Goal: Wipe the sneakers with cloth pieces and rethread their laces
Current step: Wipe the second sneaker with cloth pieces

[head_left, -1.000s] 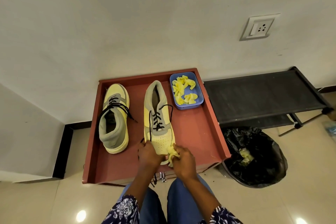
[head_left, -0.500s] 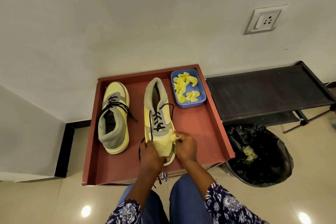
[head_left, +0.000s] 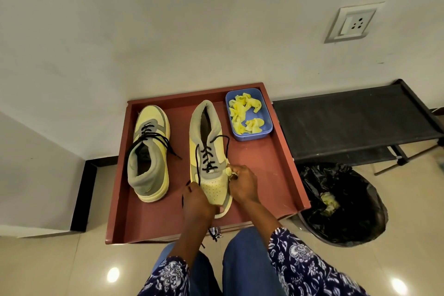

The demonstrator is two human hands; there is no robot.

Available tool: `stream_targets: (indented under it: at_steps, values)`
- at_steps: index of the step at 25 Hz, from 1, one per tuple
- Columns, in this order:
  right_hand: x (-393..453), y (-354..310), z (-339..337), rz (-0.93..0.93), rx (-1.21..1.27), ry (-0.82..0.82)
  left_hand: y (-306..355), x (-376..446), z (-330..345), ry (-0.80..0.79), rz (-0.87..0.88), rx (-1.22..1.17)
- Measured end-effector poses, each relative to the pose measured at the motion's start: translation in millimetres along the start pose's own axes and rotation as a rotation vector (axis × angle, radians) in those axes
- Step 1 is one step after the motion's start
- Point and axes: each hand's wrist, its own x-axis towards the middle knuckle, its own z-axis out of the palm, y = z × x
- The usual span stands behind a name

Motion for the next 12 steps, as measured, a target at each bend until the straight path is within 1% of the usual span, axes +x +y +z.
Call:
stream_targets:
  at_steps: [3,7,12]
  values:
    - [-19.7,12.2,9.8,0.016,-0.019,0.01,7.0,-2.8,-3.3,0.013,-0.032,0.032]
    - [-43.6,20.4,13.7,0.063,-0.029,-0.015,11.9,-5.8,-2.2,0.022,-0.042,0.037]
    - [-55.5,24.3,18.3,0.036,-0.036,-0.043,11.1,-6.6,0.3,0.049,-0.014,0.01]
